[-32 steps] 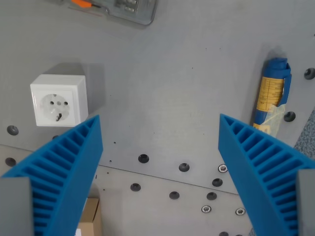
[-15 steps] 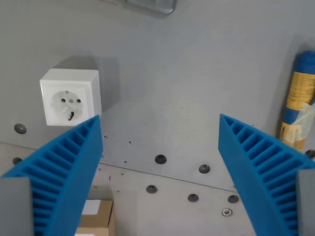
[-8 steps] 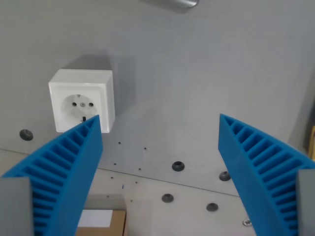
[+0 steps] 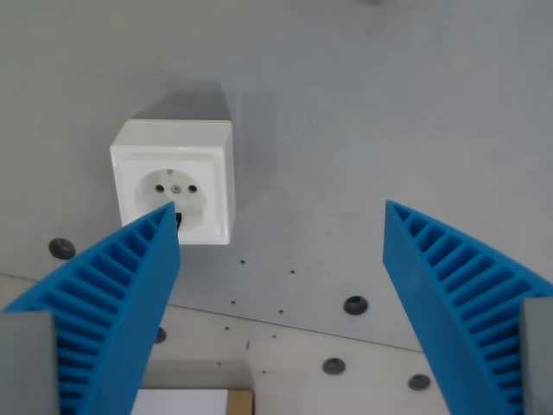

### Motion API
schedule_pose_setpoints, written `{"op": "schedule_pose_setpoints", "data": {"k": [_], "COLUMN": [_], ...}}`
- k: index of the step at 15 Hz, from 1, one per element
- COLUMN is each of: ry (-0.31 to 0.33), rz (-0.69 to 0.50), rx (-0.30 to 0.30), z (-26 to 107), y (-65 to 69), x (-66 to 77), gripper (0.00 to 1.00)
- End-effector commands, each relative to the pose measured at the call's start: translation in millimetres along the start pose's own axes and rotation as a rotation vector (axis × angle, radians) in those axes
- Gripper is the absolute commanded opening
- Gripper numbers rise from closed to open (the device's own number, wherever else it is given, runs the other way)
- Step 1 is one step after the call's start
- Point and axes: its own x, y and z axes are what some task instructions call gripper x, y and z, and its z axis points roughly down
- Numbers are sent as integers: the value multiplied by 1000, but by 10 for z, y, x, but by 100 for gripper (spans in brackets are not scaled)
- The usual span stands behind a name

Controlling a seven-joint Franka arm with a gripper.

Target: Move above the white socket

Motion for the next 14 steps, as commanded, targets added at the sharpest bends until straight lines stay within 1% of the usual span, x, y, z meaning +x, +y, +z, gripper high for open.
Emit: {"op": "schedule_pose_setpoints", "data": {"k": [1,9,14], "ry": [147,121,107], "rz": [35,45,47], "rx": [-36,-28,-29], "z": [144,503,654], "y": [-176,-432,-528], "x": [-141,-210,-223], "gripper": [100,100,100]}}
